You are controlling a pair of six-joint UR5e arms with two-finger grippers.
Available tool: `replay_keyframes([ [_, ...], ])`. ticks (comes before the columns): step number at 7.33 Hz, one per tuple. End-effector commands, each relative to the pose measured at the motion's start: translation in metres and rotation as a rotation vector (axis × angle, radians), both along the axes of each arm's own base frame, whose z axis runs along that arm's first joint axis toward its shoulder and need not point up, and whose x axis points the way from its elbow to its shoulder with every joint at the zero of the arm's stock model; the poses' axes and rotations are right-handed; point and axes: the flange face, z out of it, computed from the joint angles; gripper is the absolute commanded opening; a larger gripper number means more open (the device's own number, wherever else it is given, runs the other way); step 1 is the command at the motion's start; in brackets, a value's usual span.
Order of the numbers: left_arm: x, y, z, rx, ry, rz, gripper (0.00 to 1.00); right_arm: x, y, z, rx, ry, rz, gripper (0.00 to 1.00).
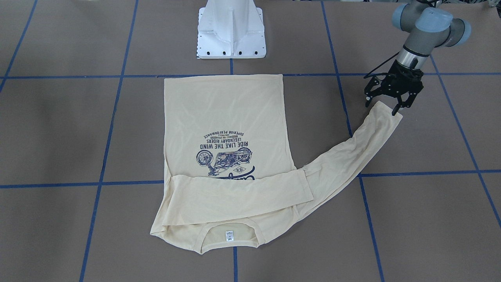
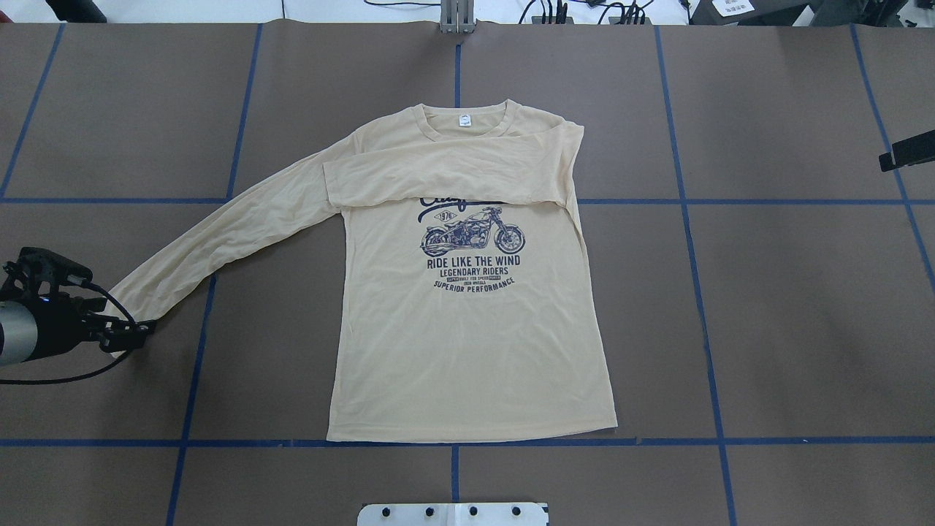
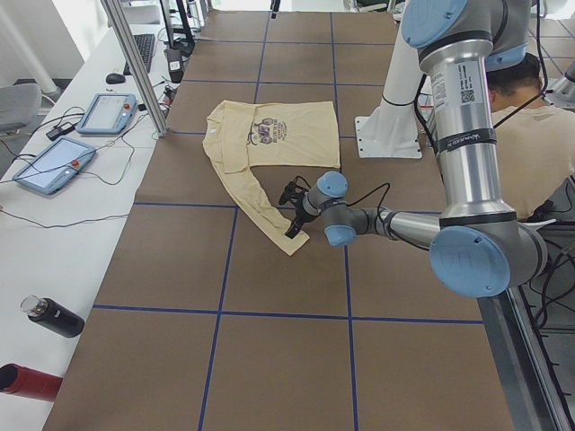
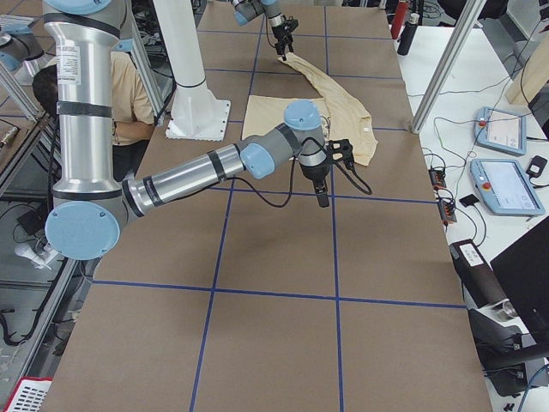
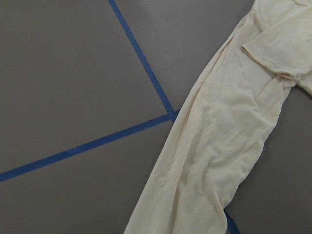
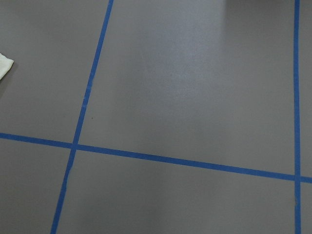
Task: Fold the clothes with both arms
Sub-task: 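Release the sleeve and withdraw the right gripper while the left gripper reaches the other cuff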
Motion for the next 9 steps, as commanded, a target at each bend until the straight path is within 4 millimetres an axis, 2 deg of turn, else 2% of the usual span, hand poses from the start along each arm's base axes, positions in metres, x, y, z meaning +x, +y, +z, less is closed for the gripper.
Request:
replay_keyframes([
  [1,0.003,0.014,0.009,-0.008,-0.020,0.029,0.92,0.000,0.000,0.000,0.000,-0.001,0.000,1.00],
  [2,0.000,0.020,0.016,-0.016,-0.034,0.037,0.75,0.000,0.000,-0.001,0.003,-0.002,0.000,1.00],
  [3,-0.001,0.020,0.017,-0.018,-0.037,0.037,0.67,0.000,0.000,-0.001,0.003,-0.002,0.000,1.00],
  [5,-0.001,0.024,0.020,-0.021,-0.042,0.045,0.65,0.000,0.000,-0.001,0.002,0.000,0.001,1.00],
  [6,-0.002,0.024,0.021,-0.022,-0.044,0.045,0.60,0.000,0.000,-0.001,0.004,-0.001,0.001,1.00],
  [9,-0.005,0.025,0.024,-0.023,-0.054,0.038,0.26,0.000,0.000,-0.002,0.005,-0.001,0.001,1.00],
])
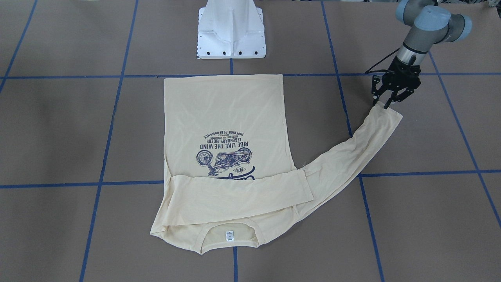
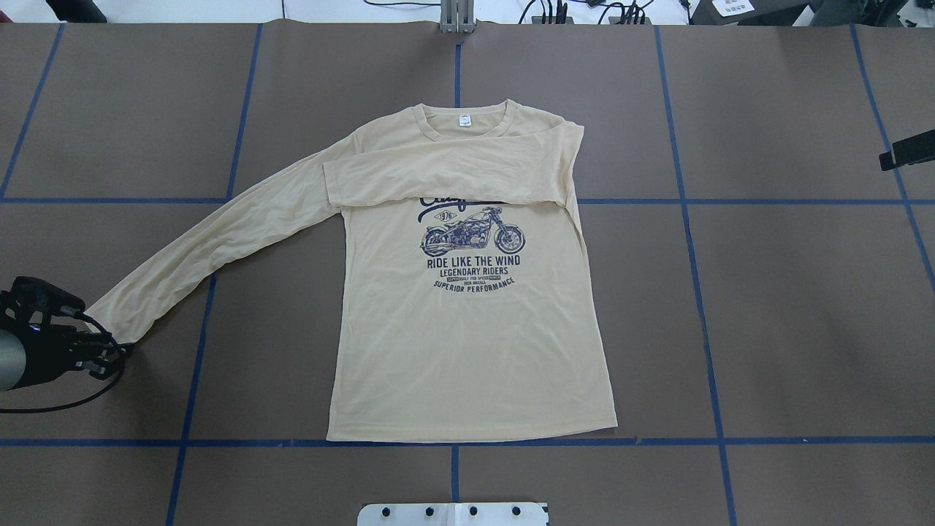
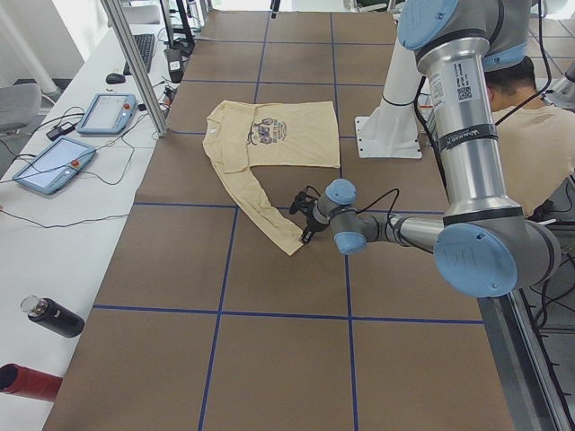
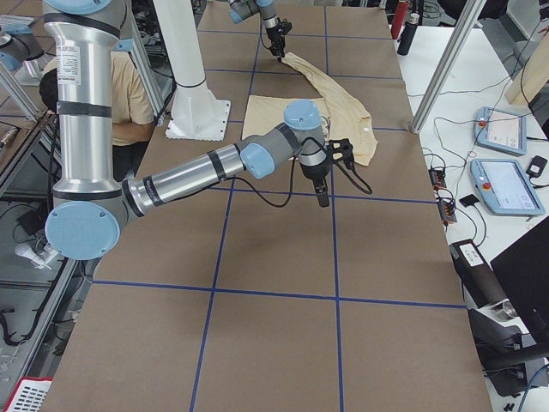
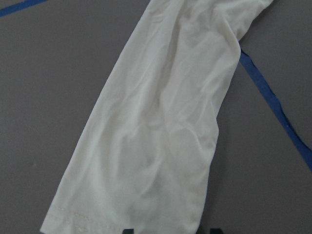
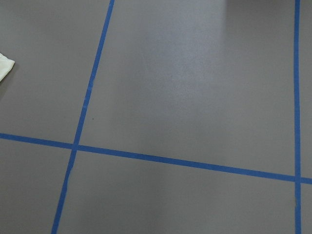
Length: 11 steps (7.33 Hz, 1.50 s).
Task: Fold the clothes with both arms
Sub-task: 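Release the sleeve and withdraw the right gripper while the left gripper reaches the other cuff, then grasp the sleeve cuff nearest the left gripper and lift it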
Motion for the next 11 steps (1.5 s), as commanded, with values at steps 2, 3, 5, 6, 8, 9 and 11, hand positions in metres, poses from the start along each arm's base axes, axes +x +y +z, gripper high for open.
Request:
replay_keyframes([
  [2,-0.002,-0.001,0.000,0.005,-0.002,-0.011,0.00,0.000,0.000,-0.001,0.000,-0.001,0.001,1.00],
  [3,-0.003,-0.001,-0.007,0.015,0.008,-0.012,0.00,0.000,0.000,-0.002,0.003,-0.003,0.003,1.00],
  [5,-0.019,0.005,-0.050,0.040,0.069,0.008,0.00,0.000,-0.001,-0.003,0.002,-0.004,0.004,1.00],
  [6,-0.022,0.000,-0.063,0.027,0.100,0.024,0.00,-0.001,-0.002,-0.004,0.002,-0.005,0.006,1.00],
  [8,-0.038,-0.048,-0.093,0.058,0.139,-0.054,0.00,-0.001,-0.002,-0.005,0.002,-0.007,0.008,1.00],
  [9,-0.035,-0.082,-0.119,0.170,0.080,-0.039,0.00,-0.002,-0.003,-0.004,0.000,-0.006,0.007,1.00],
  [11,-0.013,-0.174,-0.227,0.253,-0.029,-0.047,0.00,-0.002,-0.003,-0.007,0.004,-0.008,0.008,1.00],
])
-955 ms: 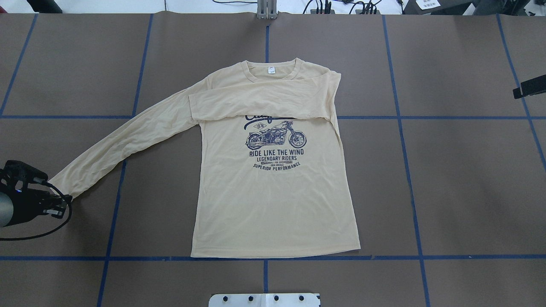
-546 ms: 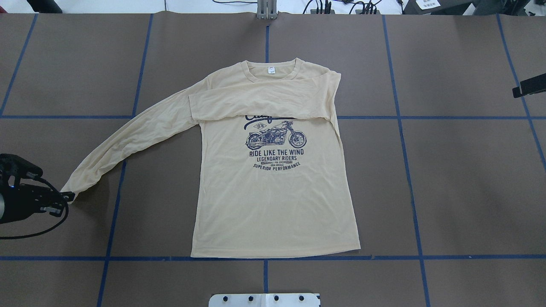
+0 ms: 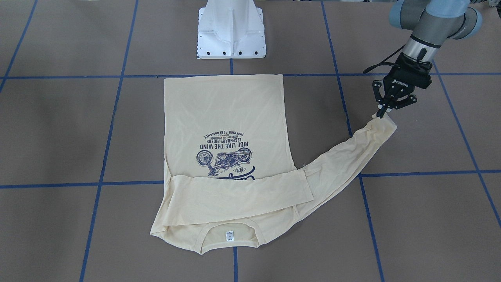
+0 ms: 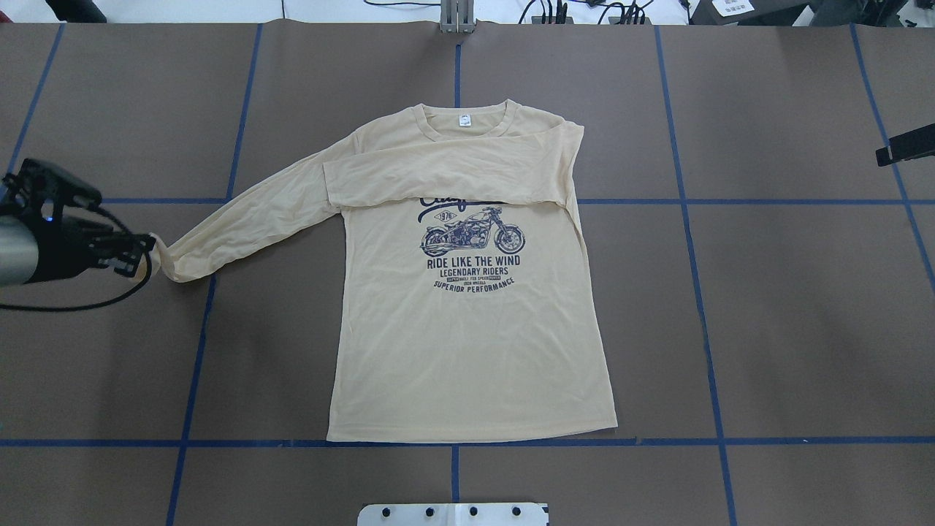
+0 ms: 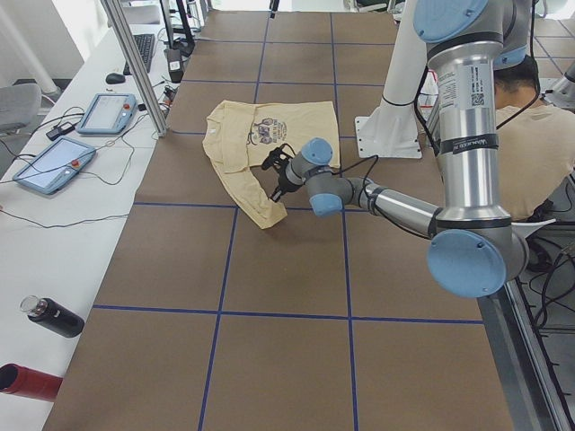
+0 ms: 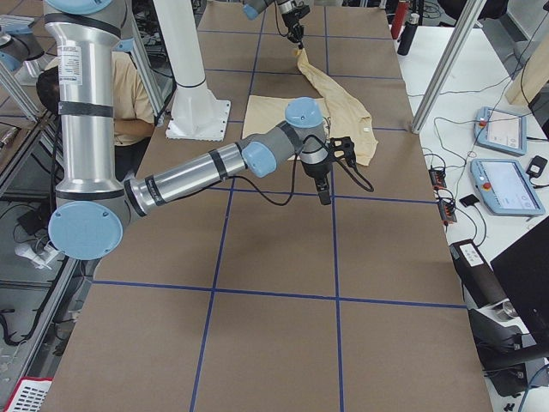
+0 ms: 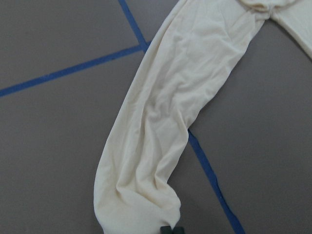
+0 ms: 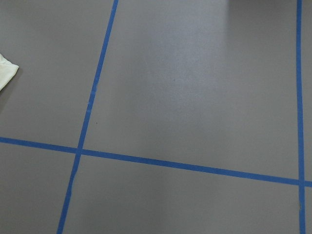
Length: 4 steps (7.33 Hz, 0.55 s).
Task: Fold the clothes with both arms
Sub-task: 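Grasp the sleeve cuff nearest the left gripper and lift it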
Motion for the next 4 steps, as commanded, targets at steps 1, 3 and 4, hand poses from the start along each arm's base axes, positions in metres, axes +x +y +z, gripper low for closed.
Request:
replay_keyframes([
  [1,0.031,-0.077,-0.139,0.035,-0.056,-0.018,0.00,0.000,0.000,0.000,0.000,0.000,0.001,1.00],
  [3,0.059,-0.101,-0.262,0.013,-0.058,-0.016,0.00,0.000,0.000,-0.001,0.001,-0.002,0.000,1.00],
  [4,0.087,-0.117,-0.297,0.001,-0.033,-0.015,0.00,0.000,0.000,-0.001,0.001,-0.002,0.000,1.00],
])
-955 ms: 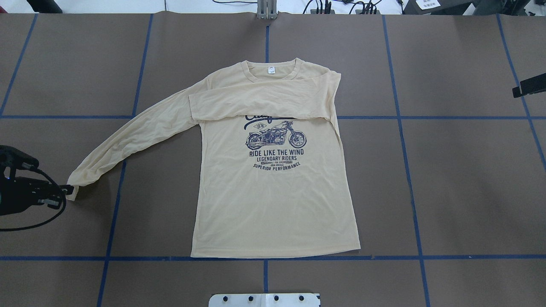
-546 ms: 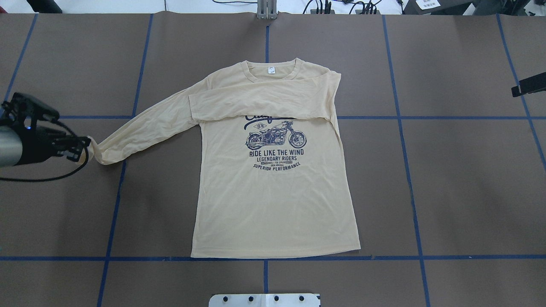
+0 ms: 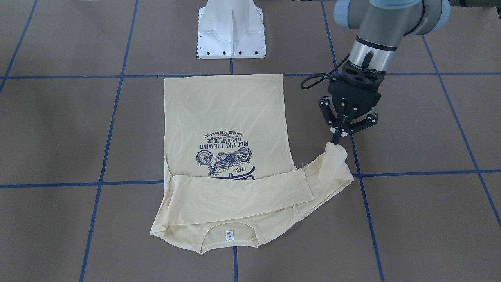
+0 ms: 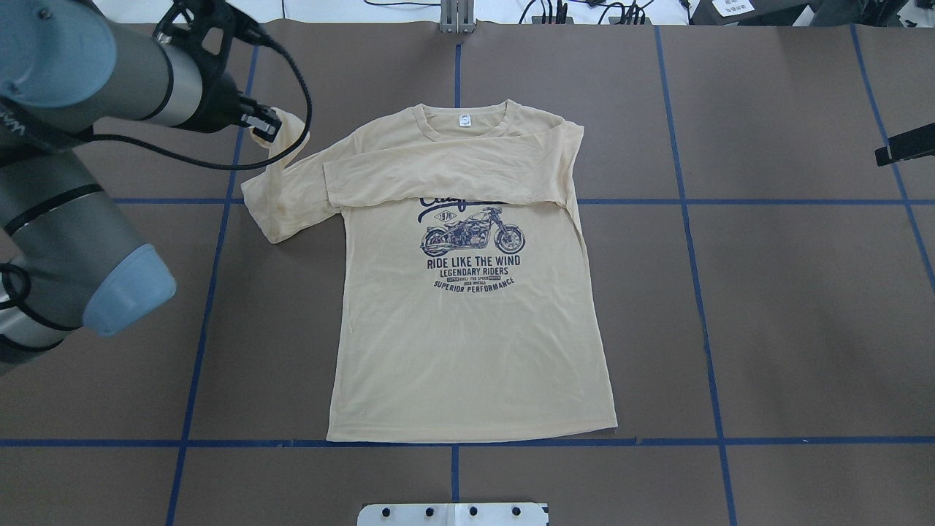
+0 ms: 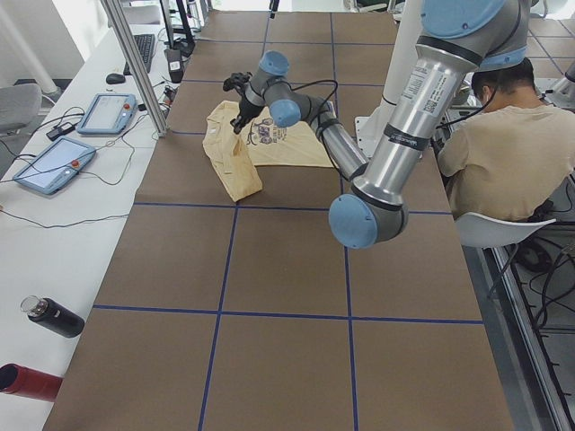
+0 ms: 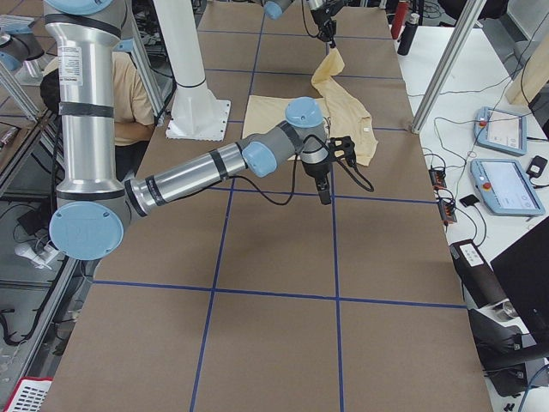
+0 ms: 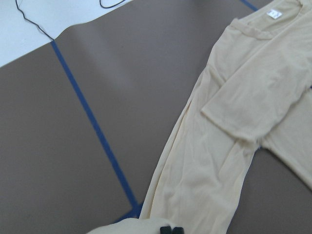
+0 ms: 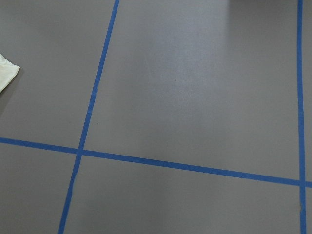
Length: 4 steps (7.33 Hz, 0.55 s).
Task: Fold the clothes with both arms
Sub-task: 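Grasp the sleeve cuff nearest the left gripper and lift it, then carry the sleeve across the shirt body toward the collar with the left gripper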
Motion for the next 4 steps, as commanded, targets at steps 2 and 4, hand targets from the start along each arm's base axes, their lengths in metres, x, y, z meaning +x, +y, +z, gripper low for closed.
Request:
replay_keyframes([
  [2,0.104,-0.049,-0.122,-0.136,0.067,-0.028,0.00,0.001,0.002,0.000,-0.002,-0.001,0.002,1.00],
  [4,0.171,-0.061,-0.181,-0.239,0.089,-0.047,0.00,0.000,0.002,0.000,-0.004,-0.002,0.001,1.00],
])
